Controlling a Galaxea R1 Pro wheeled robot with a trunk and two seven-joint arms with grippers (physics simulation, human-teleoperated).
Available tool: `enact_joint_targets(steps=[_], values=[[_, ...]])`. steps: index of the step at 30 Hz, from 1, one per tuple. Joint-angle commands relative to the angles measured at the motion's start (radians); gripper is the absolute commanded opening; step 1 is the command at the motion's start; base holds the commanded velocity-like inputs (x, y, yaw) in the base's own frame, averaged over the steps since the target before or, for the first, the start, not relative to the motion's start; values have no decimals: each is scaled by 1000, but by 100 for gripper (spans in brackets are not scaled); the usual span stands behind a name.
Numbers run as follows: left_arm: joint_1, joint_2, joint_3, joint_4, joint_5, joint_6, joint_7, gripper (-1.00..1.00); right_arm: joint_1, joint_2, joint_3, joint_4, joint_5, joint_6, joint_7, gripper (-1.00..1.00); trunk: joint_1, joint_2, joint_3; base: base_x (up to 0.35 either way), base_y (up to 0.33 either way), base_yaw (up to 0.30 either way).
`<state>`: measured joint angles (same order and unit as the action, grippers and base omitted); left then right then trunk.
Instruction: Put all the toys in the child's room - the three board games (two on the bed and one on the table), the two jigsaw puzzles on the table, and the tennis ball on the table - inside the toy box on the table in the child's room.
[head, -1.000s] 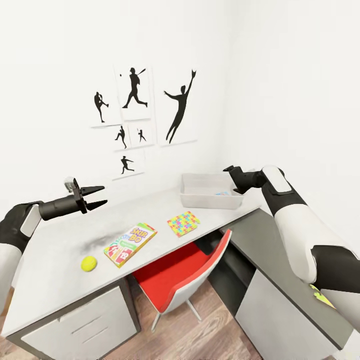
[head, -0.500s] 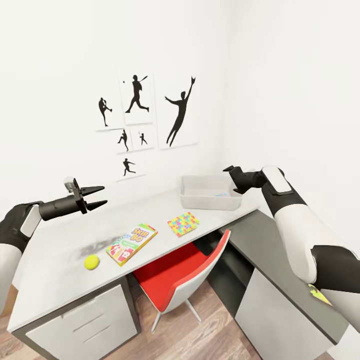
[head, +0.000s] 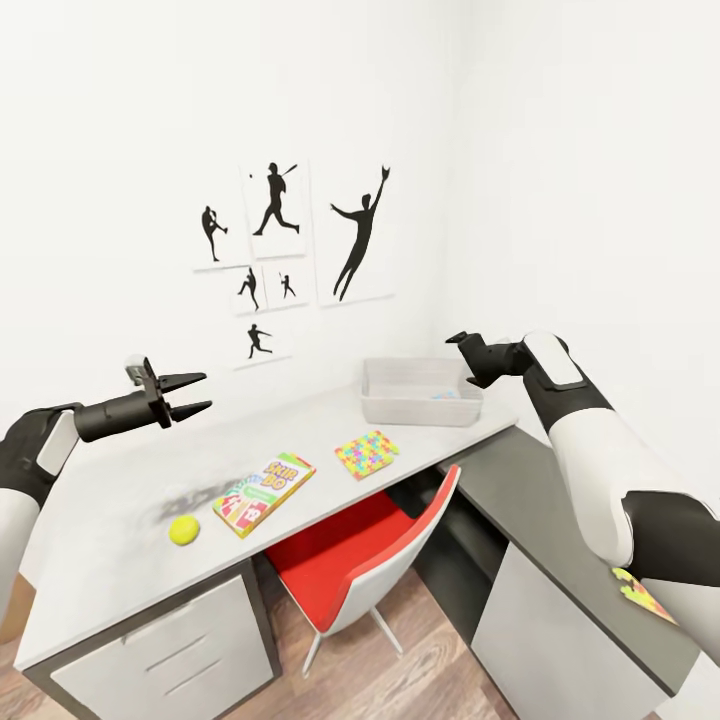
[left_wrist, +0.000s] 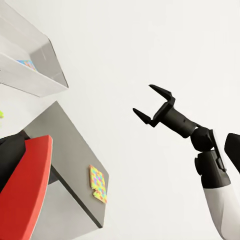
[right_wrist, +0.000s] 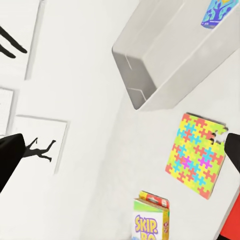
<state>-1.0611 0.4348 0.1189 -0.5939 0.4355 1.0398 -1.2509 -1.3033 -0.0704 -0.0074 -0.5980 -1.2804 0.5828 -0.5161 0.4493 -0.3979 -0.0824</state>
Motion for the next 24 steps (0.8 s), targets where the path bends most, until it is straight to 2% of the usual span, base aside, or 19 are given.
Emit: enact_joint_targets(steps=[1, 17, 24], values=[[-1, 1, 1, 0, 0, 6, -2, 100, -1, 0, -1, -4, -8, 2, -9, 100, 1, -2, -1, 0, 0, 0], [4, 14, 4, 1, -1, 6, -1, 100, 4, 0, 5, -63, -8, 8, -9, 100, 1, -2, 25, 0, 0, 0], [8, 17, 4, 2, -3, 6, -1, 100, 39, -1, 4, -111, -8, 32, -9, 100, 1, -2, 37, 0, 0, 0]])
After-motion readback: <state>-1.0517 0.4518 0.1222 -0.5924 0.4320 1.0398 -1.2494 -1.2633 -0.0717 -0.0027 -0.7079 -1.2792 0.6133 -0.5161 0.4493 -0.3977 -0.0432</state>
